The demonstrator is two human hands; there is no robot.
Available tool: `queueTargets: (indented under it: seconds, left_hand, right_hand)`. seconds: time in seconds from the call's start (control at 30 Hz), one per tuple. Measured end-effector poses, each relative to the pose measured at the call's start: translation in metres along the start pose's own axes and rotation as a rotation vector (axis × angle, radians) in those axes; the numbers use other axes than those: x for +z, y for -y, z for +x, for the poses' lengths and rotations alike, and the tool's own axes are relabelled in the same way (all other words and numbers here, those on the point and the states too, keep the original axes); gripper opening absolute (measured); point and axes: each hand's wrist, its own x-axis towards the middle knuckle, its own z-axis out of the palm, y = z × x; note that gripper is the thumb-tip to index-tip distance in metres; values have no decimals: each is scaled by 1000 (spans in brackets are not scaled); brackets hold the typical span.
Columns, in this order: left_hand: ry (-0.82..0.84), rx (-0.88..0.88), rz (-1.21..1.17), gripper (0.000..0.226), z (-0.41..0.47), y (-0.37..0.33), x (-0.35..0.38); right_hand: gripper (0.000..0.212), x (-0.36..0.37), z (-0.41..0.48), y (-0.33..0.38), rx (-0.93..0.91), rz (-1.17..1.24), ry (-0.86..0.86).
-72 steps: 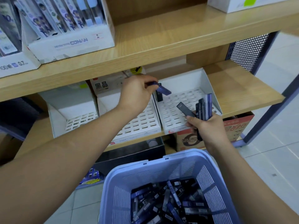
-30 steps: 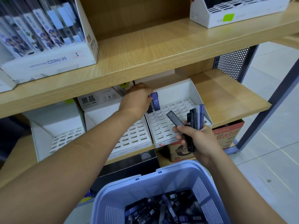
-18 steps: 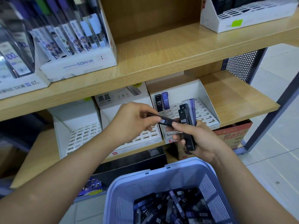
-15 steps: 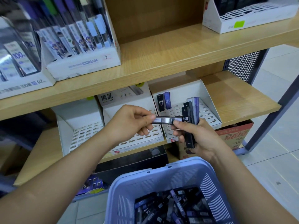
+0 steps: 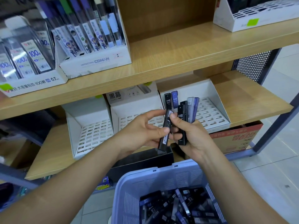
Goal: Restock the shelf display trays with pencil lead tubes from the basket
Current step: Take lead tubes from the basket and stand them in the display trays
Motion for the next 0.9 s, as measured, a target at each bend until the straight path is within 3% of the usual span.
queueTargets:
  seconds: [0.1, 0.2, 0.33, 0.53, 0.6, 0.73, 0.9]
  left_hand:
    - [63, -30, -159, 57, -1, 1, -10]
    - [52, -22, -155, 45, -1, 4, -13]
    - [-194, 16, -121, 25, 4, 7, -8]
    - [-476, 137, -132, 20, 11, 6, -18]
    - [-495, 149, -133, 16, 12, 8, -18]
    - [-444, 156, -100, 14, 14, 7, -19]
    - [-532, 261, 78, 10, 26, -4, -12]
  right_hand:
    - [30, -1, -2, -2, 57, -5, 98]
    - [36, 1, -5, -5, 76, -52, 149]
    - [47, 3, -4, -6, 60, -141, 79]
    - [27, -4, -12, 13, 149, -360, 140]
    - [12, -7, -11, 13, 137, -387, 116]
    - [7, -14, -7, 8, 119, -393, 76]
    - [42, -30, -2, 14, 71, -450, -125]
